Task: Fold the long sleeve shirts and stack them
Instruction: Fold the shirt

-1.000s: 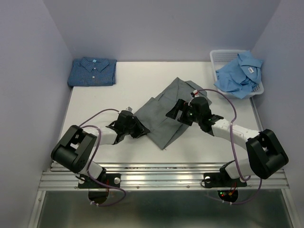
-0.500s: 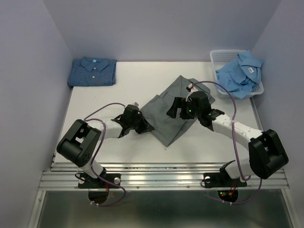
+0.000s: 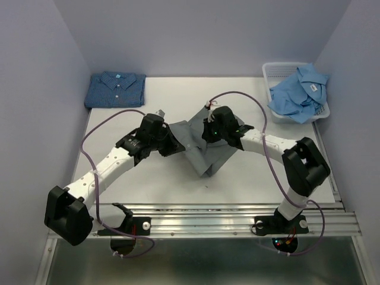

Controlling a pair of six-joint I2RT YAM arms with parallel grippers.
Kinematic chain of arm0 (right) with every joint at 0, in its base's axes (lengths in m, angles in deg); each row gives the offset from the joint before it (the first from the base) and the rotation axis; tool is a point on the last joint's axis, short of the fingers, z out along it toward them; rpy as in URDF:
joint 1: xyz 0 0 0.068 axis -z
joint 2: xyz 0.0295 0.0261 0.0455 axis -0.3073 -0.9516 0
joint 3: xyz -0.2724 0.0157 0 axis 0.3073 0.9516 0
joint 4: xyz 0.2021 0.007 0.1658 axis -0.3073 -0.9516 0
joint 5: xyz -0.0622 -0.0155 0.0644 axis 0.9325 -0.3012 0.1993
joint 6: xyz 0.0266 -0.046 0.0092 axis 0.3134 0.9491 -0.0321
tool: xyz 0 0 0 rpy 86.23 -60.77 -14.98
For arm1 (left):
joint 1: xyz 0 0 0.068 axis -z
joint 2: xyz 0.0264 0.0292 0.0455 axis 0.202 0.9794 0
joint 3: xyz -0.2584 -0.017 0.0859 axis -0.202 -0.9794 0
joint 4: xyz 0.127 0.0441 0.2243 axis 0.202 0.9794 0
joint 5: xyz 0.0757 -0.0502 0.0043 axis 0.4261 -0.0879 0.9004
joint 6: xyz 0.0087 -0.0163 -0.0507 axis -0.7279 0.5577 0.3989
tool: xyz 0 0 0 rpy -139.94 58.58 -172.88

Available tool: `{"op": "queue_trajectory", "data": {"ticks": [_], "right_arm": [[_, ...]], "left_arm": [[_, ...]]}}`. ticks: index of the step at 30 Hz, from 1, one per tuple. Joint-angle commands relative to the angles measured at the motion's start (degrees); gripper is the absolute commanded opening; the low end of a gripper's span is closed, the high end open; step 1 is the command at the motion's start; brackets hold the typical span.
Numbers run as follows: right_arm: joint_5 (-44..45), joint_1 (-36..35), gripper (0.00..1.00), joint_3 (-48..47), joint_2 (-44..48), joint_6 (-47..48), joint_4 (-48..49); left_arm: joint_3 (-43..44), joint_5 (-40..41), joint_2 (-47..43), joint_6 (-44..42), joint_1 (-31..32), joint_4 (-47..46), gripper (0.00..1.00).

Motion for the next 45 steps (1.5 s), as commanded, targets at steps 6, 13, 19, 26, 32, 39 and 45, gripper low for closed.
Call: {"op": "queue_trajectory", "data": {"ticks": [6,13,19,26,32,39,45], "right_arm": [[-4.8,-10.1,0.08,-7.0,-9.2,4.1,3.5],[-12.8,-15.4,0.07,-5.9,-9.6,2.2,6.9],[-7.3,-16.0,0.08,-7.2,-9.0,0.1,5.3],[10.9,-9.1,0.11,-6.6,-5.5,-6.8,-2.1],[14.9,-1.7,0.34,-0.1,1.2,-3.4,-0.1],[19.6,4.7,1.00,2.7,2.3,3.2,-0.2],[22.5,8.1,1.00,-1.5,-3.4,6.4,-2.2]], "left_arm": [[13.3,4.6,1.1,-5.2,-2.8,13.5,0.00],[19.7,4.4,5.7,-9.1,-5.4,13.5,0.00],[23.7,2.3,10.6,-12.7,-5.6,13.6,0.00],[21.8,0.2,11.0,-14.5,-5.6,11.3,0.00],[21.5,-2.5,12.2,-16.1,-5.6,8.6,0.00],[26.5,-5.0,19.1,-19.0,-5.6,8.7,0.00],[30.2,-7.2,23.9,-20.5,-5.6,9.2,0.00]]}}
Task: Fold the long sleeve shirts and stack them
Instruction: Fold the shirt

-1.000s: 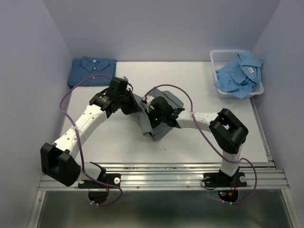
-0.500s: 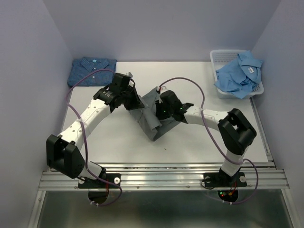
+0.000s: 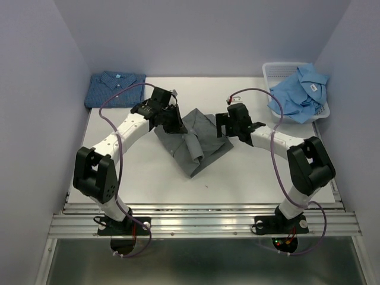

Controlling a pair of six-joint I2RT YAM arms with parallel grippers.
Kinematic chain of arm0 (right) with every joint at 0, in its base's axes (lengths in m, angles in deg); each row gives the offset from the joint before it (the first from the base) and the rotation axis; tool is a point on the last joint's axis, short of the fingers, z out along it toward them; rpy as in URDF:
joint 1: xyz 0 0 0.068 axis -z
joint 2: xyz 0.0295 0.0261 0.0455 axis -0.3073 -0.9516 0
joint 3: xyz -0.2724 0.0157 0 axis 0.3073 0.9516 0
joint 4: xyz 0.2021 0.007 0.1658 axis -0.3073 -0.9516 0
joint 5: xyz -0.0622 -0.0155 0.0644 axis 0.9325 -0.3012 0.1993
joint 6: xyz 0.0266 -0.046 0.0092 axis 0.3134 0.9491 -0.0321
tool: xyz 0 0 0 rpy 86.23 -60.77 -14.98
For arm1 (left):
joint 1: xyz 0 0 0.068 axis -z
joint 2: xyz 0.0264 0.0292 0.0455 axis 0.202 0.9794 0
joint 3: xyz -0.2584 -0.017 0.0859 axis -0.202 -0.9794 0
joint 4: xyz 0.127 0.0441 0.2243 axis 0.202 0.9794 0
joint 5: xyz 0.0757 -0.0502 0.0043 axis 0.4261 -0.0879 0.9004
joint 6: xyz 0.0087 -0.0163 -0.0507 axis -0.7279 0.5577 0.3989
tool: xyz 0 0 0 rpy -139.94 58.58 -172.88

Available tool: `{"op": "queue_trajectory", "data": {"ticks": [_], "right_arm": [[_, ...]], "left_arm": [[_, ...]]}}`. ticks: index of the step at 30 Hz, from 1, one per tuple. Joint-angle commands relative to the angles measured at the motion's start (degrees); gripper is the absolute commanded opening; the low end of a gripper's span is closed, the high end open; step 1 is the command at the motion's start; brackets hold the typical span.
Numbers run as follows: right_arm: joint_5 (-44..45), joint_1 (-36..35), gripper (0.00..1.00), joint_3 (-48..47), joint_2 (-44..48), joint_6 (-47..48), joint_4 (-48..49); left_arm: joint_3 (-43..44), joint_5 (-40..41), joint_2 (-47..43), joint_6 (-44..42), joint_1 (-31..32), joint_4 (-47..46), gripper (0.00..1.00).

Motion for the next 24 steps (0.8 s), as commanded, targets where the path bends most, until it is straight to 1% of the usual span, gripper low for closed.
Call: {"op": "queue_trajectory", "data": {"ticks": [1,2,3,4,5,7,8,11,14,18,24], "right_arm": [[4.8,1.1,1.00,-4.3,-4.6,4.3,-0.3],[4.8,1.1,0.95,-4.9,-5.6,5.1,-0.3],[4.3,1.1,0.87,-5.9,-7.3,5.6,-0.3],[4.2,1.1,0.76,-6.3,-8.1,5.7,-0.3],[3.7,1.1,0.53,-6.7,-8.8,5.7,-0.4],[2.4,1.1,0.39,-7.4,-10.9,5.8,-0.4],[2.0,1.1,0.35,-7.7,-11.4,5.8,-0.5],[0.2,1.1,0.27,-7.8,-13.0,5.9,-0.8],[-2.2,1.7,0.23,-7.5,-13.9,5.9,-1.3],[-6.7,1.7,0.22,-6.0,-14.9,5.2,-1.3],[-9.7,1.7,0.21,-4.9,-15.0,3.9,-0.5]], "left_arm": [[5.8,-3.1,1.4,-2.5,-0.2,-1.7,0.00],[6.9,-3.6,2.2,-2.7,-0.1,-1.7,0.00],[7.3,-3.8,2.6,-2.8,-0.1,-1.6,0.00],[7.8,-3.9,2.9,-3.0,-0.1,-1.7,0.00],[8.9,-4.1,3.5,-3.0,-0.1,-1.7,0.00],[9.9,-4.2,4.2,-3.4,0.0,-1.6,0.00],[10.4,-4.4,5.2,-3.4,-0.1,-1.4,0.00],[12.6,-4.6,6.8,-3.9,0.3,-0.9,0.00],[14.6,-5.5,9.6,-4.1,0.9,-1.1,0.00],[18.9,-6.5,13.0,-3.9,2.1,-1.5,0.00],[25.9,-7.5,19.2,-3.3,3.6,-2.4,0.00]]}}
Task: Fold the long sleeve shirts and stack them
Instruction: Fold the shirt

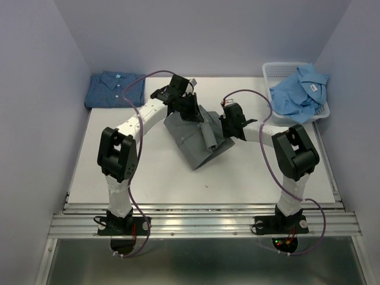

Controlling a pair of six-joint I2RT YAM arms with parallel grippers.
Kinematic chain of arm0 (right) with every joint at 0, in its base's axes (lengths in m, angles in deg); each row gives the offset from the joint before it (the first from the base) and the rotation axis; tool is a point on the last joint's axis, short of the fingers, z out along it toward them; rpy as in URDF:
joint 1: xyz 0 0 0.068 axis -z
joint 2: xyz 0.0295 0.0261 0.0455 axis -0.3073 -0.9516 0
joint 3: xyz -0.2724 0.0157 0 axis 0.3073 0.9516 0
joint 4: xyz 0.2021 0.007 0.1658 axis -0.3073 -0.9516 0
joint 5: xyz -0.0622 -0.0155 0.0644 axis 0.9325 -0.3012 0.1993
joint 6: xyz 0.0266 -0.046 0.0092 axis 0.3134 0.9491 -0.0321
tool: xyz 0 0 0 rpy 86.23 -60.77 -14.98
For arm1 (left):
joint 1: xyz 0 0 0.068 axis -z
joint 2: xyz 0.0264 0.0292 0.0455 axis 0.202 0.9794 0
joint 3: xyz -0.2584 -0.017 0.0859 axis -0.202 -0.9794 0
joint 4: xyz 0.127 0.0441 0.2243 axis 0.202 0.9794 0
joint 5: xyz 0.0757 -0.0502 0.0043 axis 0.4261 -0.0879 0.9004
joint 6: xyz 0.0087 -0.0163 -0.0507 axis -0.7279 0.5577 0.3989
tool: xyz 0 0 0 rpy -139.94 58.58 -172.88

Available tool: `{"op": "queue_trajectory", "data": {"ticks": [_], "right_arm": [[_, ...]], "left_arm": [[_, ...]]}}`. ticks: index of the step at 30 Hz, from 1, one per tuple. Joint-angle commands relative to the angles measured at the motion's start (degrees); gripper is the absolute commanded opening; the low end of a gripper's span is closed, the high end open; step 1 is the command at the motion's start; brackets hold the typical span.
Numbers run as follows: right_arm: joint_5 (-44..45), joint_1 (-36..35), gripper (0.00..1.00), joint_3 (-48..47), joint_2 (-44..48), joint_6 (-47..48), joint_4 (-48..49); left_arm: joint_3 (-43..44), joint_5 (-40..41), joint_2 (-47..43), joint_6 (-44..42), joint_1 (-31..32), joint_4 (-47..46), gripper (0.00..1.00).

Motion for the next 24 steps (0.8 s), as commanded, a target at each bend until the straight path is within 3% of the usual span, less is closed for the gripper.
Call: {"op": "queue_trajectory", "data": {"ticks": [1,16,24], "right_arm": [[-4.9,-0.1,0.21,1.4,-1.8,-1.5,-0.7],[-7.9,0.9,0.21,2.7,0.5,-3.0,0.4],[0.8,2.2,0.24,0.6,7.6,-6.8,-3.7]], "left_arm": [[7.1,-2.6,2.5,-0.3,1.1,-2.1,0.00],[18.4,1.3,17.5,4.4,1.8,-2.8,0.00],[20.2,4.1,21.9,8.3,2.0,-7.3,0.03]]}}
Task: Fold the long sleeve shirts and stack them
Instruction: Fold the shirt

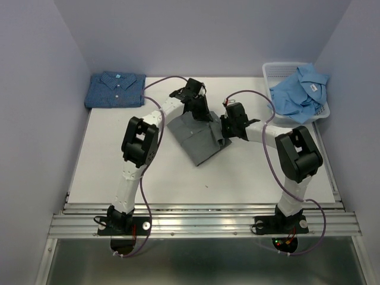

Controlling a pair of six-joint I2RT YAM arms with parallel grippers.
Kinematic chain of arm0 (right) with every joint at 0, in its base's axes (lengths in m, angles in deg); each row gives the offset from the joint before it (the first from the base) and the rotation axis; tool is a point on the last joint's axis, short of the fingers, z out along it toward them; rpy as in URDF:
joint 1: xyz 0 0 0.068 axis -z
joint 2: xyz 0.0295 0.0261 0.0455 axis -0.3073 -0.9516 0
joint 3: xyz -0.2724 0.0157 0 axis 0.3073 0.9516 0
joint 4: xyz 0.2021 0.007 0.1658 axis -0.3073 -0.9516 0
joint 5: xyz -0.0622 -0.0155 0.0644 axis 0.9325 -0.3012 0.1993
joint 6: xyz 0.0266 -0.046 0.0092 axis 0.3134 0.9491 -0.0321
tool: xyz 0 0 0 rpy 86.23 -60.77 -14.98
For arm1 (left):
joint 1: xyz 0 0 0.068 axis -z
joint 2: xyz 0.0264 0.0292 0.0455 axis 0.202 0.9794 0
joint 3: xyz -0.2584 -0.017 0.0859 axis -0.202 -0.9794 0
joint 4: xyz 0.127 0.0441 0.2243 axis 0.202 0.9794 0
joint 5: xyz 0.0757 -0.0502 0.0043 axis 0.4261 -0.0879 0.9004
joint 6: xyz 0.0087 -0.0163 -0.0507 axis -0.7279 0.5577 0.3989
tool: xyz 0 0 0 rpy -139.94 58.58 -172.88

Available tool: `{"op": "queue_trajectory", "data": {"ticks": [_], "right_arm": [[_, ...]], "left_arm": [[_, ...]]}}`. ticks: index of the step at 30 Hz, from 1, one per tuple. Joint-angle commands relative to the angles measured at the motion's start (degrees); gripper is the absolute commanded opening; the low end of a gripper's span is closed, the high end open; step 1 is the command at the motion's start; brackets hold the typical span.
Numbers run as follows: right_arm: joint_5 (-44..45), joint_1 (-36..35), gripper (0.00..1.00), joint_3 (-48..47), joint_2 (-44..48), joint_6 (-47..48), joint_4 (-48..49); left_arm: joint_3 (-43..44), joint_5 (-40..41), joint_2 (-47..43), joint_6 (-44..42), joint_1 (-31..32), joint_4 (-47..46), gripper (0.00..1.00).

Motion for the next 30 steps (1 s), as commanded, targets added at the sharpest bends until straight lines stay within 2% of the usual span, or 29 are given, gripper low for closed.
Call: {"op": "queue_trajectory", "data": {"ticks": [1,2,3,4,5,7,8,9,10,11,15,17,19,22,24,26,30], "right_arm": [[6.2,1.0,0.26,-0.8,7.7,-3.3,-5.2],[8.7,1.0,0.28,-1.2,11.1,-3.8,-6.1],[10.0,1.0,0.31,-1.4,12.9,-4.5,-6.6],[11.2,1.0,0.35,-1.5,14.7,-4.7,-7.6],[11.2,1.0,0.40,-2.0,17.8,-4.8,-8.2],[10.0,1.0,0.60,-2.3,20.8,-4.8,-9.3],[7.2,1.0,0.73,-2.5,23.3,-4.6,-9.9],[4.8,1.0,0.73,-2.5,24.3,-4.6,-10.3],[-1.4,1.0,0.91,-2.3,25.3,-3.4,-10.5],[-4.6,1.0,1.00,-2.0,26.0,-3.0,-10.6],[-25.6,1.0,1.00,-0.4,25.9,-2.6,-10.1],[-37.6,1.0,1.00,0.8,23.1,-4.1,-6.8],[-43.0,0.5,1.00,1.4,19.3,-6.5,-3.0],[-40.6,0.5,1.00,1.5,15.9,-8.4,-0.4],[-33.3,0.5,1.00,0.1,13.1,-8.7,0.0],[-25.0,0.5,1.00,-2.1,10.2,-12.0,-0.4],[-23.0,2.1,1.00,-3.2,5.1,-13.4,-0.3]], "left_arm": [[3.4,3.3,0.6,2.9,0.5,-4.9,0.16],[2.9,5.3,0.4,3.5,0.5,-7.1,0.39],[1.7,5.1,-0.3,3.8,0.5,-8.3,0.69],[2.0,4.7,-0.5,4.4,0.4,-9.0,0.74],[2.1,4.0,-1.4,4.2,0.3,-9.5,0.85],[2.7,4.1,-2.7,3.9,0.4,-9.9,0.97],[3.0,4.0,-4.5,3.2,0.5,-10.0,0.99],[3.0,3.7,-5.6,2.8,0.5,-10.0,0.99],[2.9,3.8,-6.6,1.4,0.4,-9.9,0.99],[2.6,3.8,-8.0,0.9,0.4,-9.7,0.99],[-6.1,8.5,-19.2,-1.1,-0.3,-10.3,0.99],[-14.6,8.9,-22.8,-1.1,-1.5,-11.8,0.99],[-22.9,8.8,-26.7,-1.0,-3.8,-13.4,0.99],[-30.2,6.6,-28.5,-0.6,-6.4,-16.4,0.99],[-31.4,4.5,-27.2,-1.0,-6.9,-19.3,0.99],[-31.0,4.4,-23.6,-1.2,-7.4,-20.0,0.99],[-28.6,2.9,-18.3,-1.5,-8.9,-18.2,0.99]]}}
